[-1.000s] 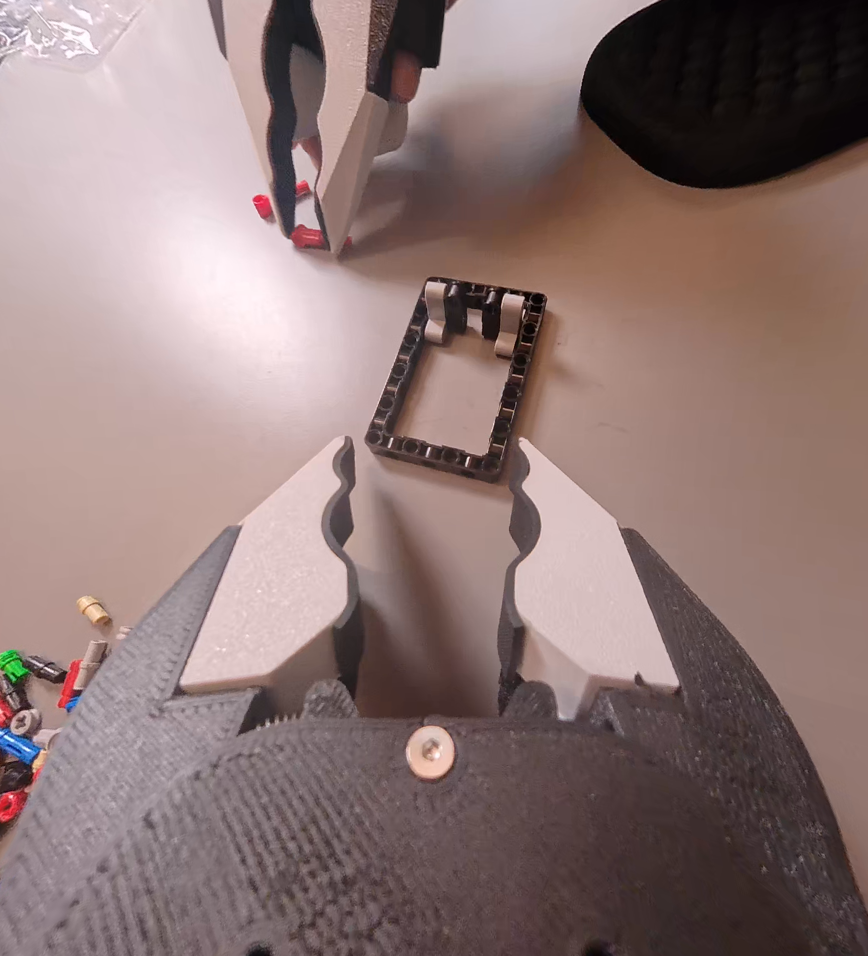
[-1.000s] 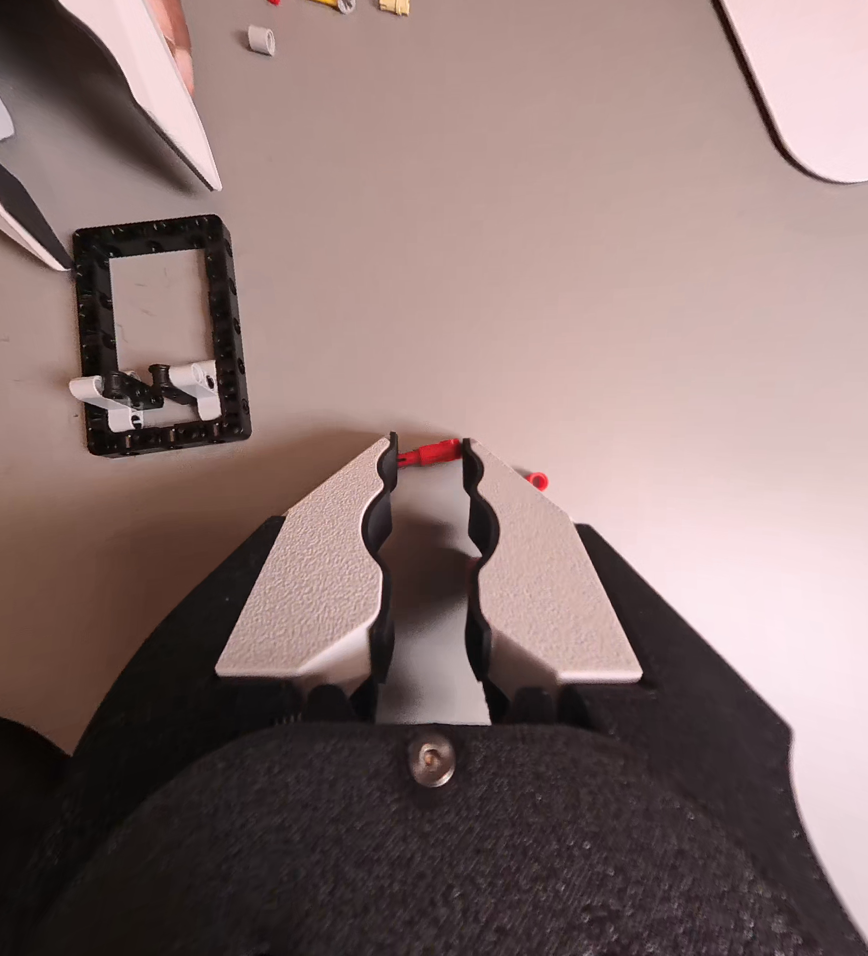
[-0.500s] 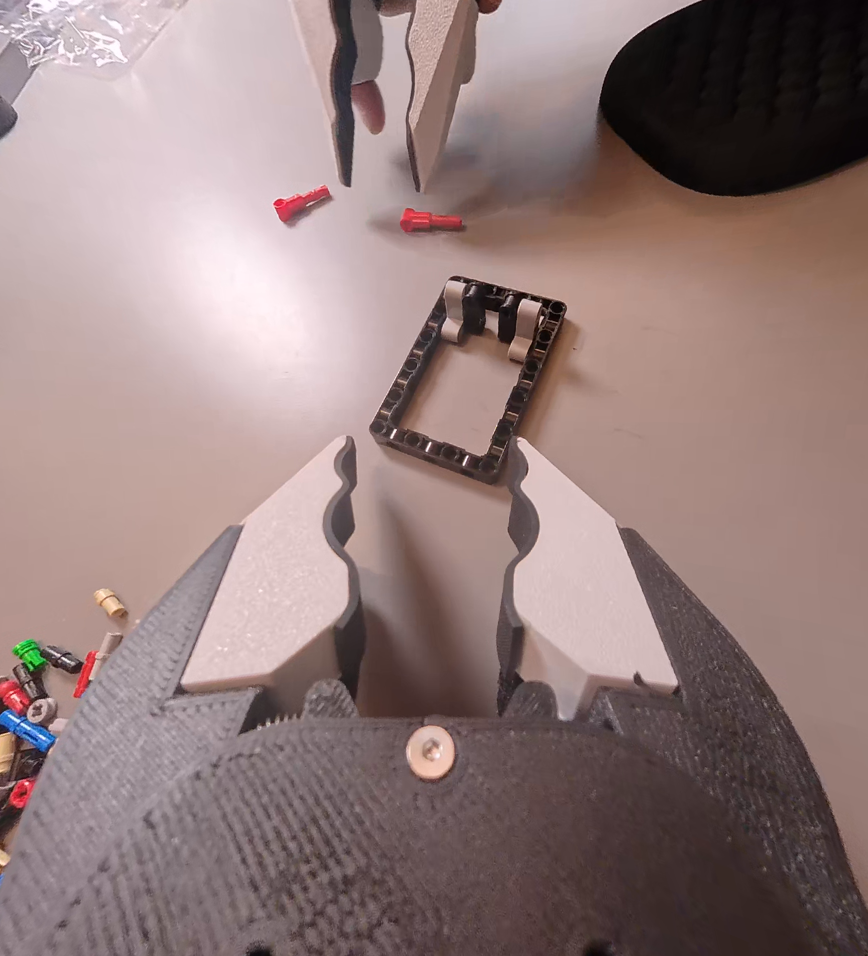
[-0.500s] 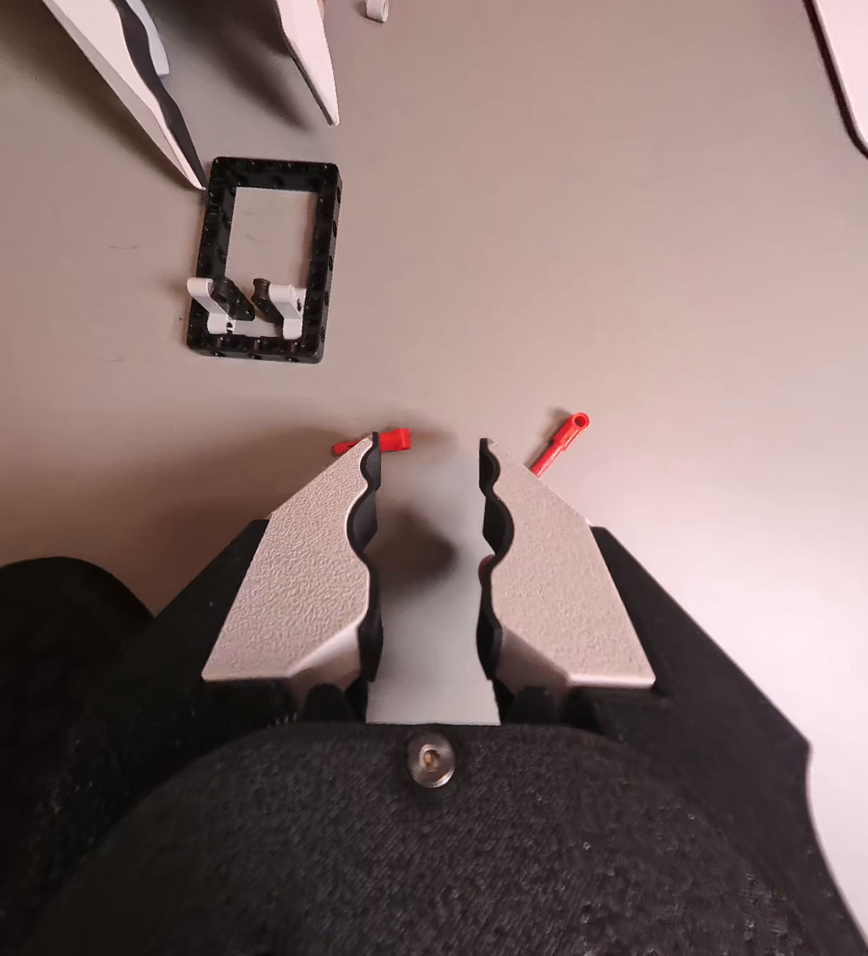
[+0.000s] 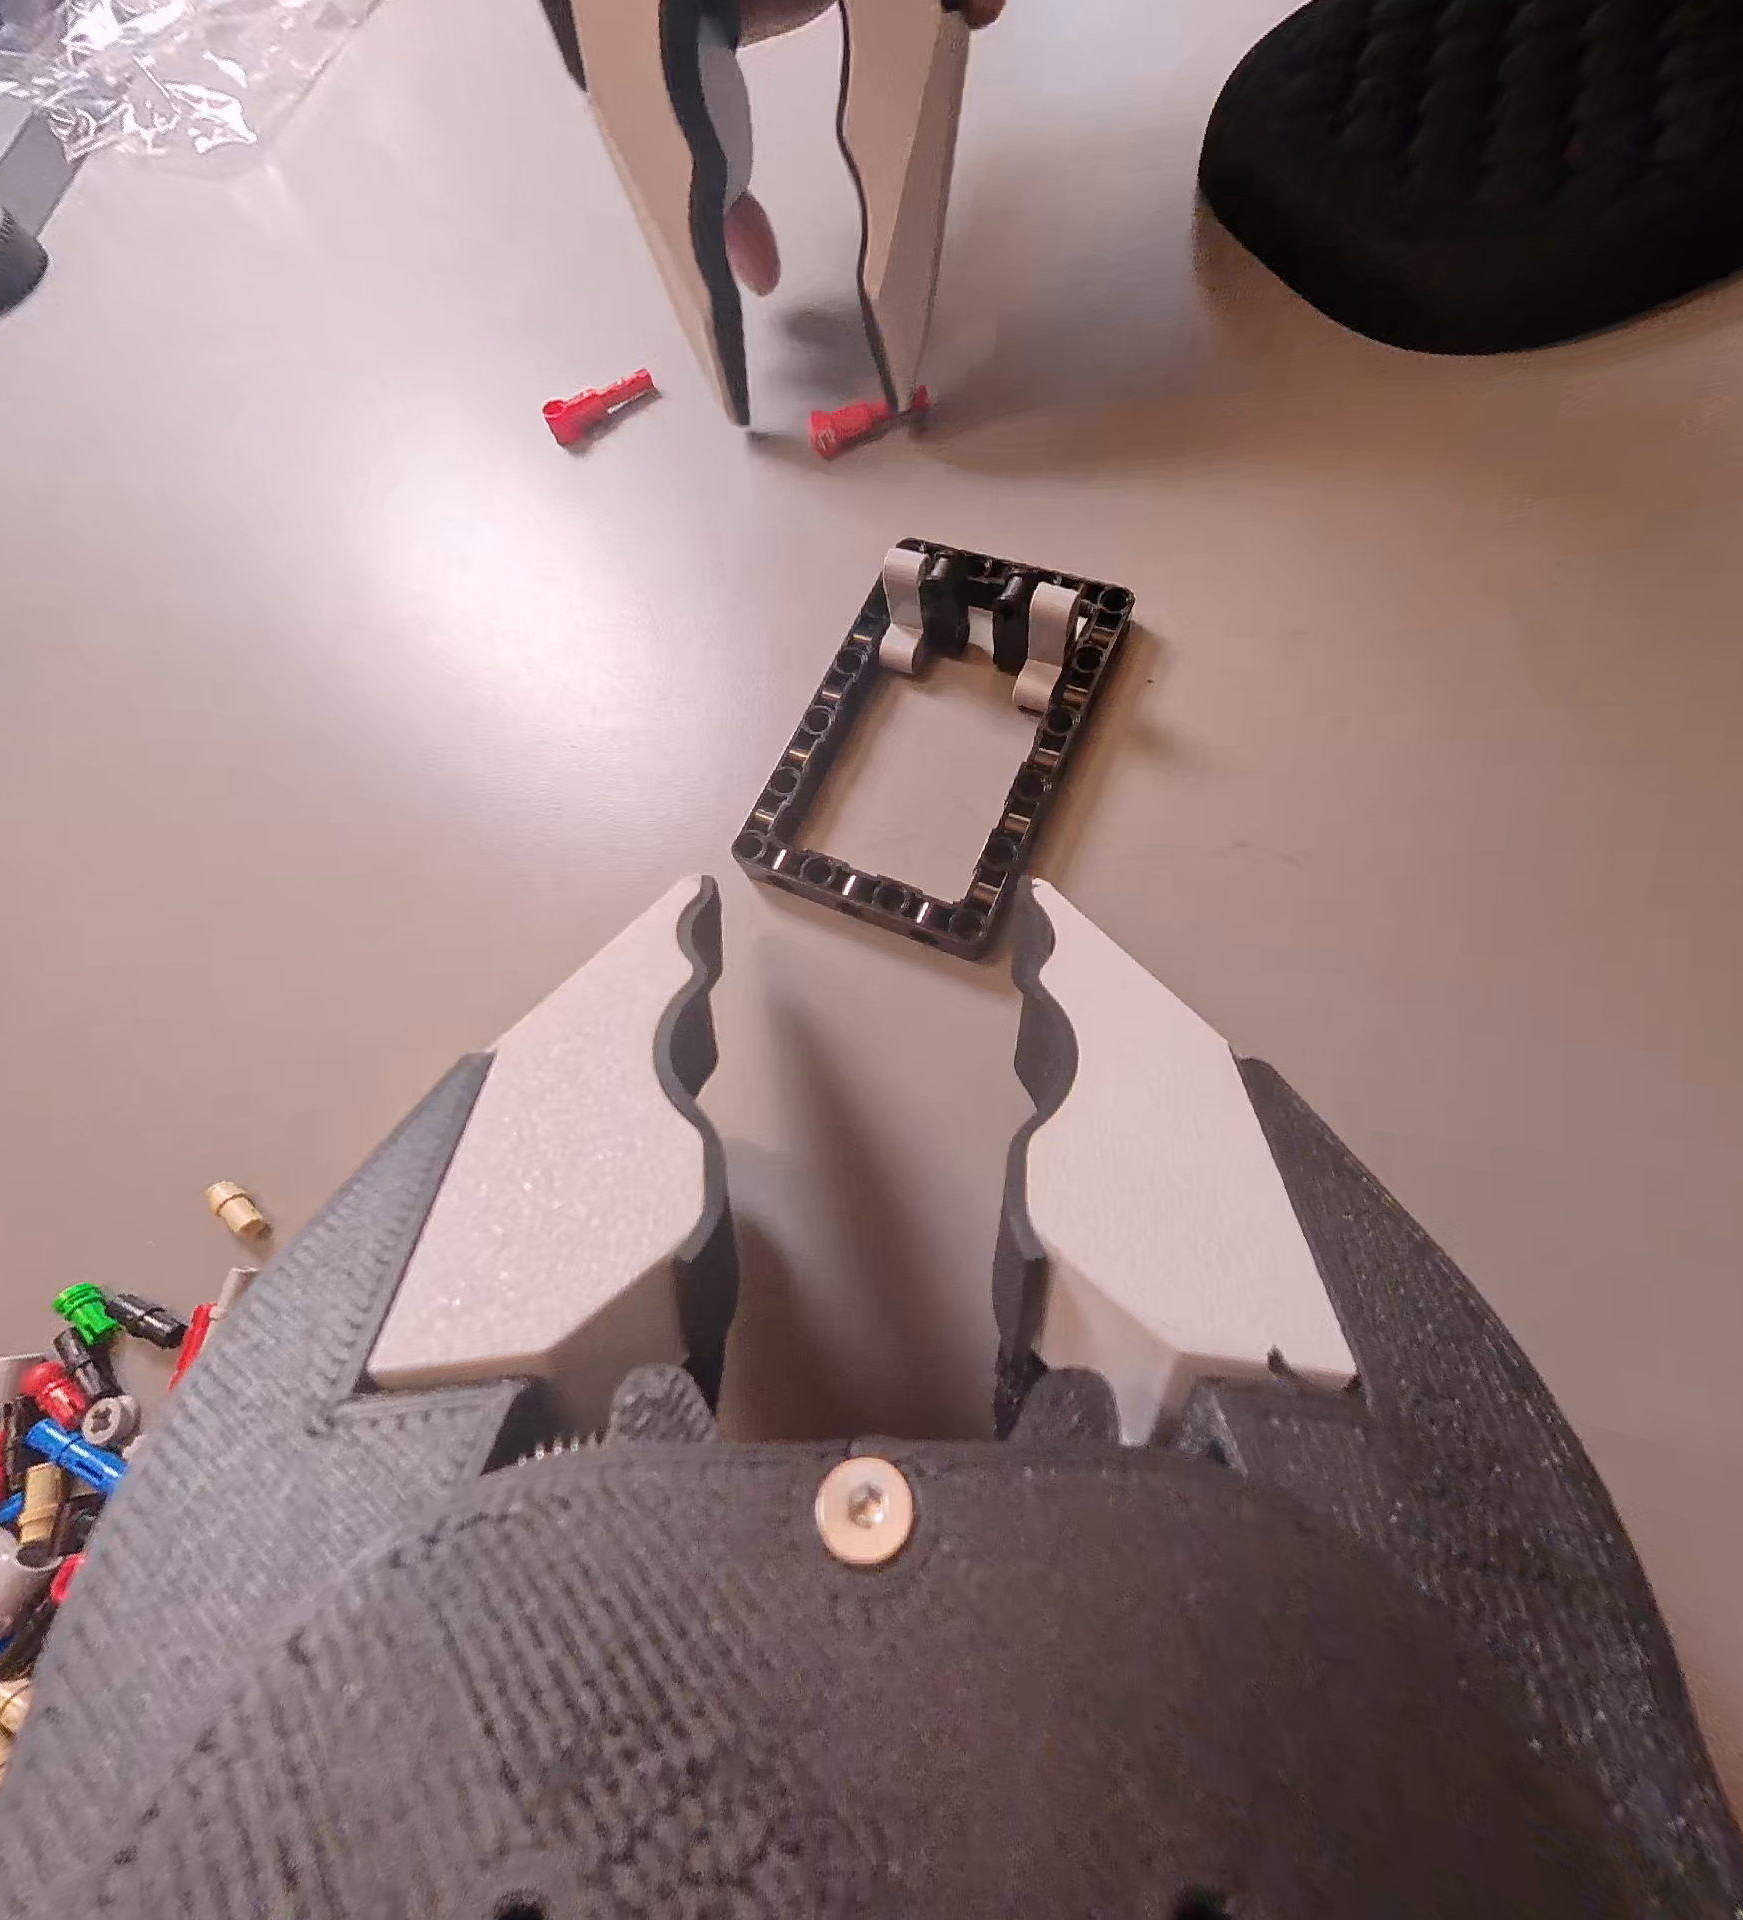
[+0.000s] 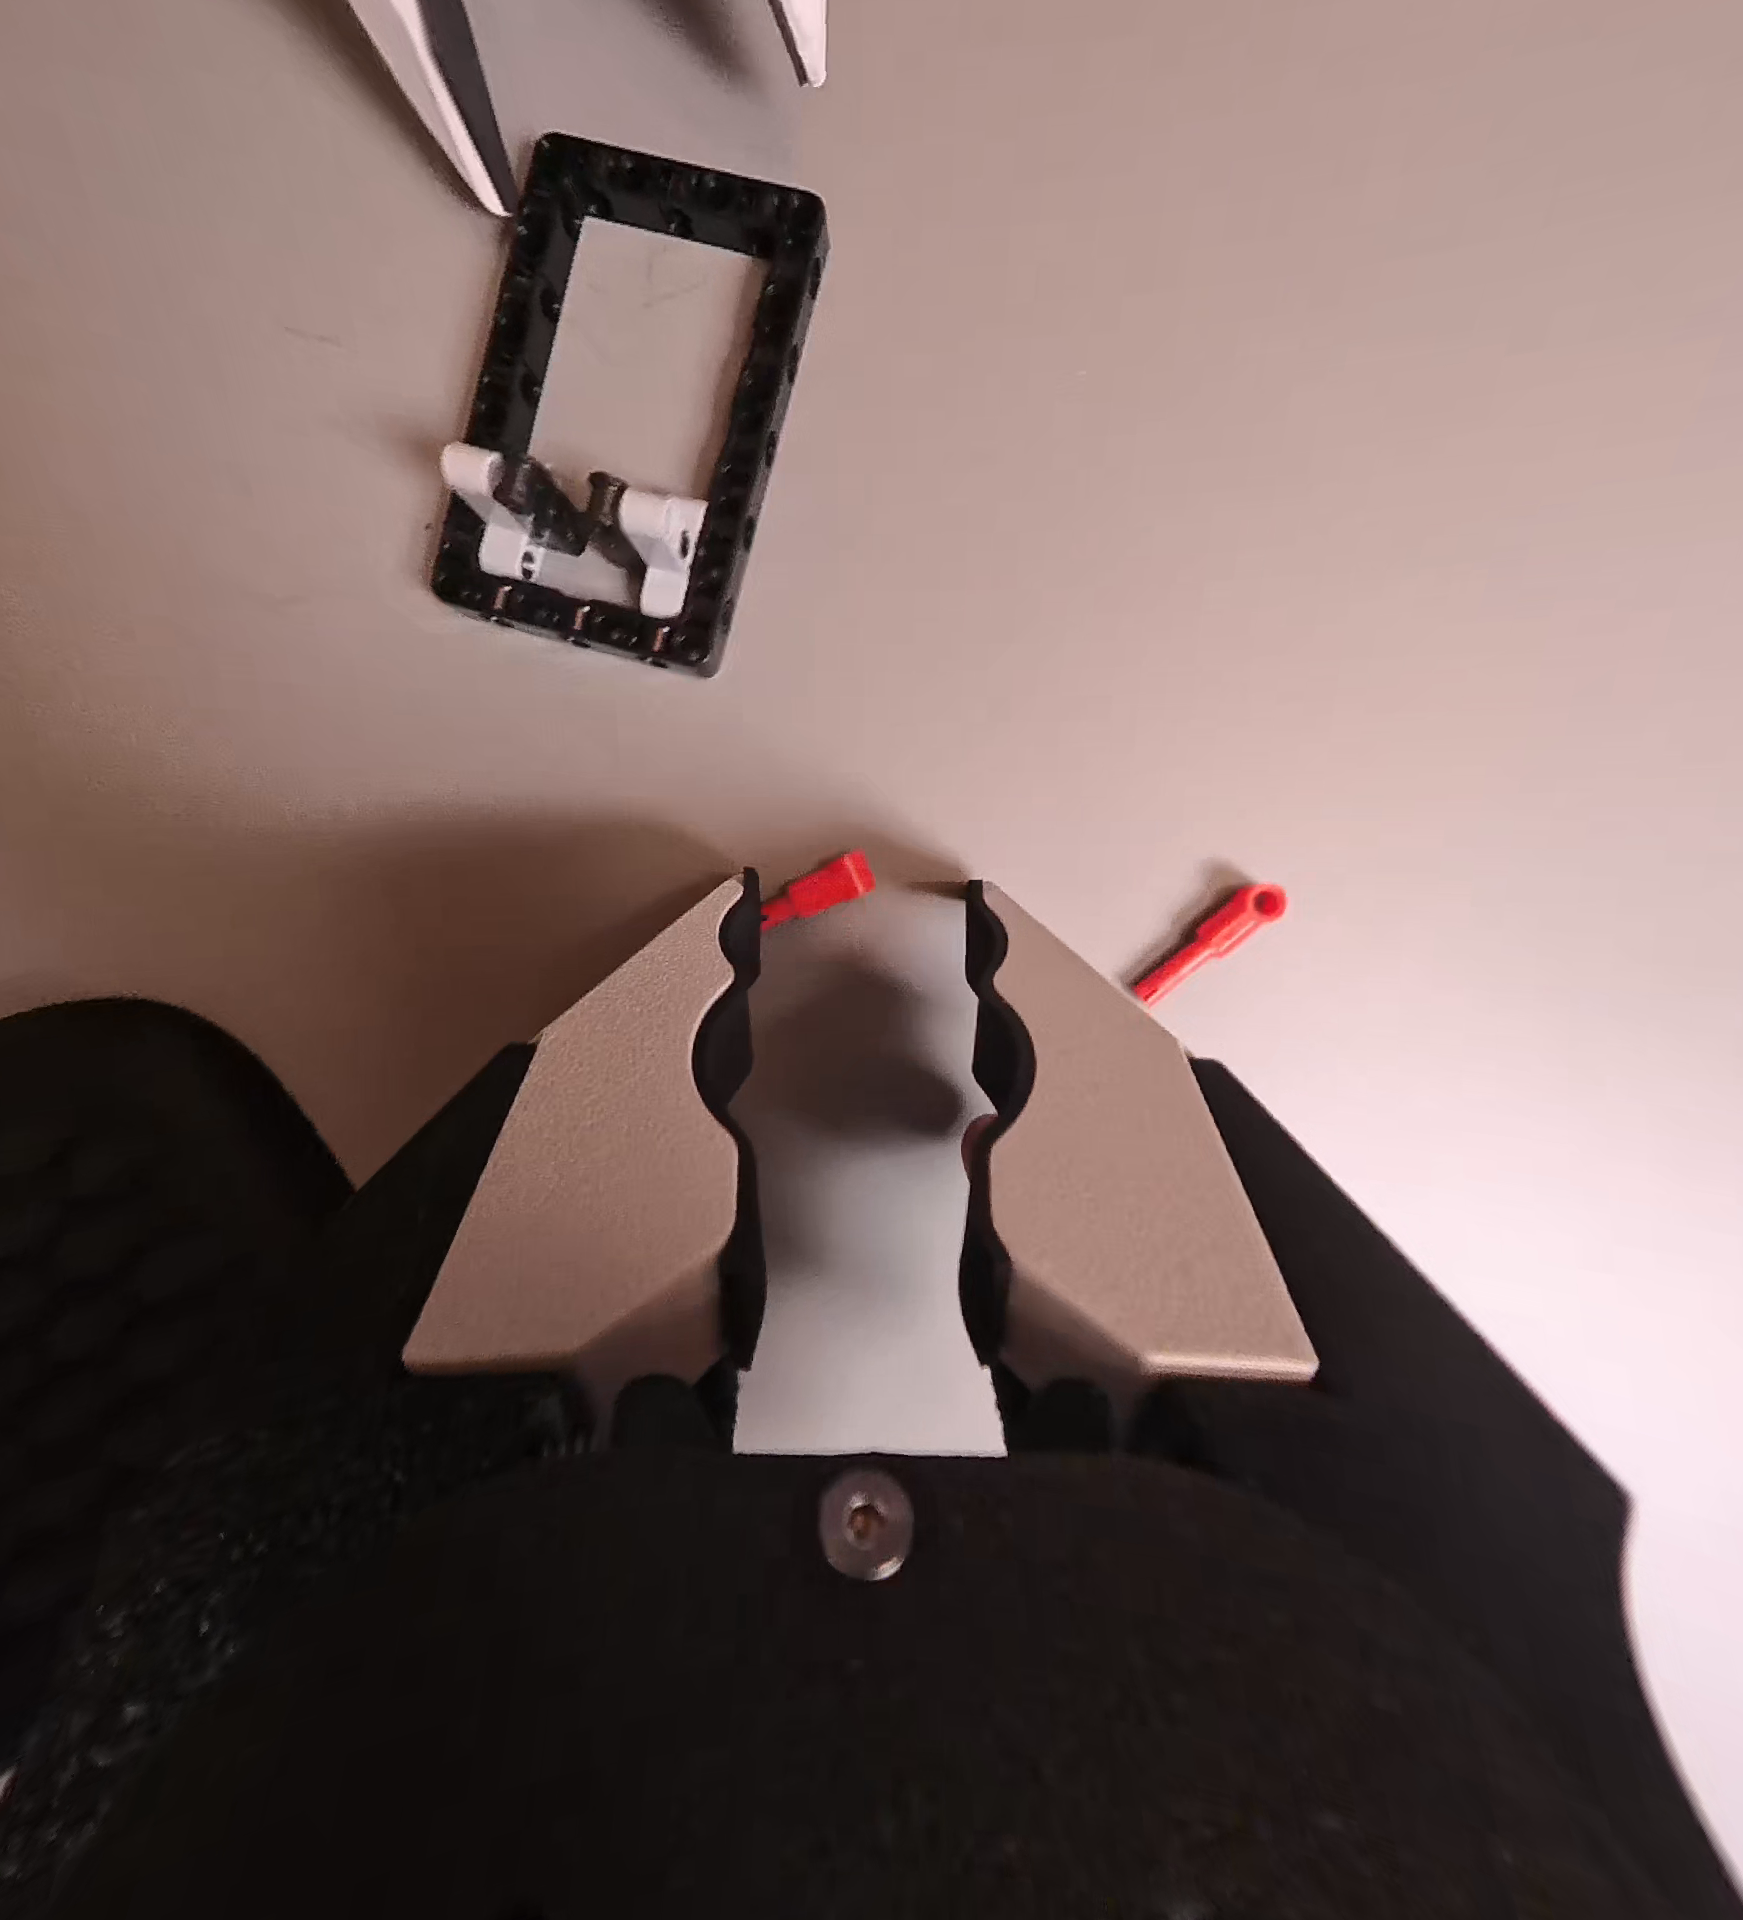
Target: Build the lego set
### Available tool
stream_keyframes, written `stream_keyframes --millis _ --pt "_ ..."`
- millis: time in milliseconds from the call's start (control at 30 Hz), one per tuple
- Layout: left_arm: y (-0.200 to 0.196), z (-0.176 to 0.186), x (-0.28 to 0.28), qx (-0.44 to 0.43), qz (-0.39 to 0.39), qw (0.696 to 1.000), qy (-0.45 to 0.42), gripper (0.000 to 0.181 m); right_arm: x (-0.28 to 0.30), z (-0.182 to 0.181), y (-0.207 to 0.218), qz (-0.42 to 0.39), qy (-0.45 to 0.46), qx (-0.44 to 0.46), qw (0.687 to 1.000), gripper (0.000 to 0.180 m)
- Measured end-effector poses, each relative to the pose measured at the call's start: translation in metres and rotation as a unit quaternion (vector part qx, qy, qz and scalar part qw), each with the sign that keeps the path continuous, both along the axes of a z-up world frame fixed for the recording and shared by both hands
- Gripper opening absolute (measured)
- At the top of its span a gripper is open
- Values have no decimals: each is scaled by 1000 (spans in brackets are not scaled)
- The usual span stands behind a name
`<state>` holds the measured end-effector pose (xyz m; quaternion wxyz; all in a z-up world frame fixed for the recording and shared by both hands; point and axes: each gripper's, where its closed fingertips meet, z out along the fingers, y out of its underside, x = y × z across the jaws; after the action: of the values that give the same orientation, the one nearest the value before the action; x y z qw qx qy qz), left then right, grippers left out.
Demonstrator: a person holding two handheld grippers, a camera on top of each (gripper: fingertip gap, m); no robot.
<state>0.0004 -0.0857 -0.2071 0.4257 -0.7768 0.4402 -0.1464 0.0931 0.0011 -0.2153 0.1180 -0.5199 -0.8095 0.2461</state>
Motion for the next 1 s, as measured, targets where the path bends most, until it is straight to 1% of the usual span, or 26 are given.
stream_keyframes --millis 167,233,367,400,467,567,633,733,900,1000 --pt "-1 -1 0 1 -4 1000 5 55 9 6 3 -19 28 -2 999 38" --pt "0 -2 0 2 -2 1000 9 55 9 4 -1 -22 23 -16 999 36" --pt "0 -2 -1 7 2 1000 11 54 12 -2 -8 -21 -1 9 1000 22" --pt "0 -2 -1 8 3 1000 12 54 15 -2 -8 -27 -9 13 1000 22" --pt "0 -2 -2 7 3 1000 13 54 20 -1 -13 -33 -11 11 999 21" --pt "0 -4 -1 2 1 1000 16 53 20 -2 -24 -37 3 -2 999 12" --pt "0 -4 -1 2 0 1000 17 52 12 -2 -33 -32 20 -8 999 12" --pt "0 -3 -1 6 1 1000 18 52 -1 4 -45 -15 44 -21 999 18" --pt "-1 -3 -1 11 -2 1000 20 54 2 12 -17 -31 46 11 998 17" --pt "-2 -2 0 8 -7 1000 16 58 6 6 -7 -38 46 6 998 22"
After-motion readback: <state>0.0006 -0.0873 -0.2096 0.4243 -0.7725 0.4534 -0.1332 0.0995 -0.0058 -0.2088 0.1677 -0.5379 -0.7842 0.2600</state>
